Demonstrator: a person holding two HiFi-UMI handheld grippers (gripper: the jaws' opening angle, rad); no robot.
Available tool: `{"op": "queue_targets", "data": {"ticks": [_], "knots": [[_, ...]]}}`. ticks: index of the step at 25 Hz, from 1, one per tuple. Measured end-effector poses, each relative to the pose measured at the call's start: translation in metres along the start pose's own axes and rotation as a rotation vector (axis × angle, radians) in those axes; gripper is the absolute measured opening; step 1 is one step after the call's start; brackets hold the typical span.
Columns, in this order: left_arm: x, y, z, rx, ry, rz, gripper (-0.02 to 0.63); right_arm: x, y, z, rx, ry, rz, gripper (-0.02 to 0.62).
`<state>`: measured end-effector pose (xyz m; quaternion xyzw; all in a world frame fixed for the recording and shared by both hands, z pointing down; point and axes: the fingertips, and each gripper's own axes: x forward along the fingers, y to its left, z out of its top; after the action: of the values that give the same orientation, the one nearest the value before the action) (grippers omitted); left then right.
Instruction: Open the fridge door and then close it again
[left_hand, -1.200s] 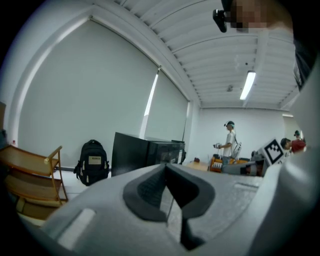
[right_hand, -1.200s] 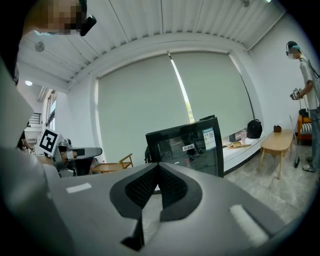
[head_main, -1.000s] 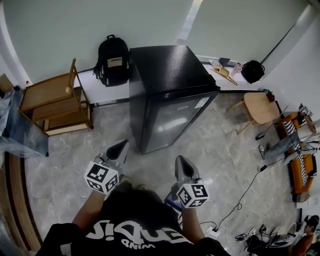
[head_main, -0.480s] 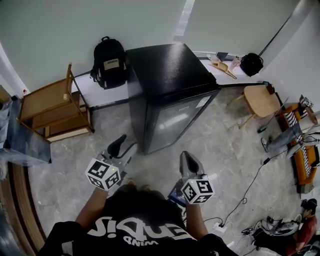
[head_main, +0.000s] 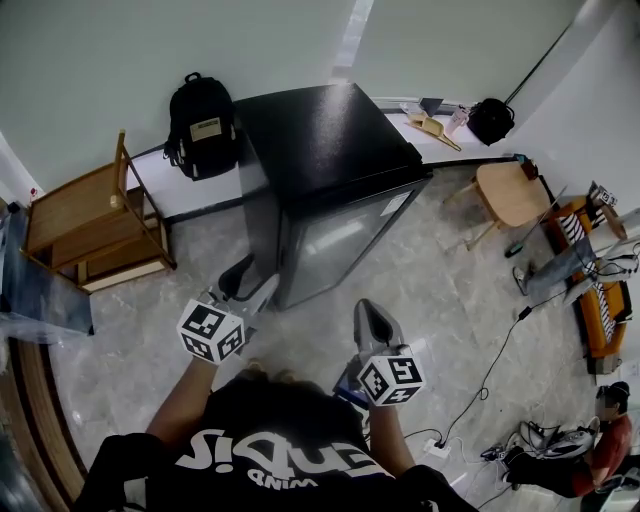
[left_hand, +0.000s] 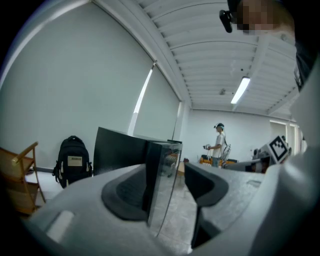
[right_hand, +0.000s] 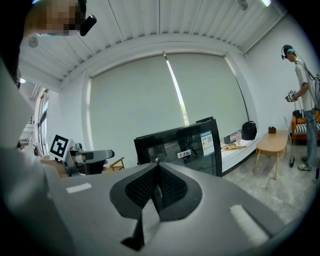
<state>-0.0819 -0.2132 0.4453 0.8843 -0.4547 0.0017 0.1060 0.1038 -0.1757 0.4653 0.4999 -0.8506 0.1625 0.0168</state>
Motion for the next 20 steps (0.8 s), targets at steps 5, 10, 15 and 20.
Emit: {"op": "queue_targets", "data": {"ticks": [5,10,15,20], "knots": [[0.032,0.008,-0.002,0.021,0.017,-0.029,0.241,0.004,-0.010,0.001,0.006,0.007,-0.019,-0.003],[0.062,0.015,-0.007,0.048,0.041,-0.053,0.241,0.010,-0.016,-0.002,0.013,0.018,-0.029,-0.003],[0.087,0.025,-0.015,0.056,0.061,-0.053,0.241,0.016,-0.024,-0.002,0.012,0.025,-0.041,-0.003],[0.101,0.030,-0.020,0.046,0.078,-0.063,0.241,0.021,-0.030,0.000,0.012,0.027,-0.053,-0.003]]}}
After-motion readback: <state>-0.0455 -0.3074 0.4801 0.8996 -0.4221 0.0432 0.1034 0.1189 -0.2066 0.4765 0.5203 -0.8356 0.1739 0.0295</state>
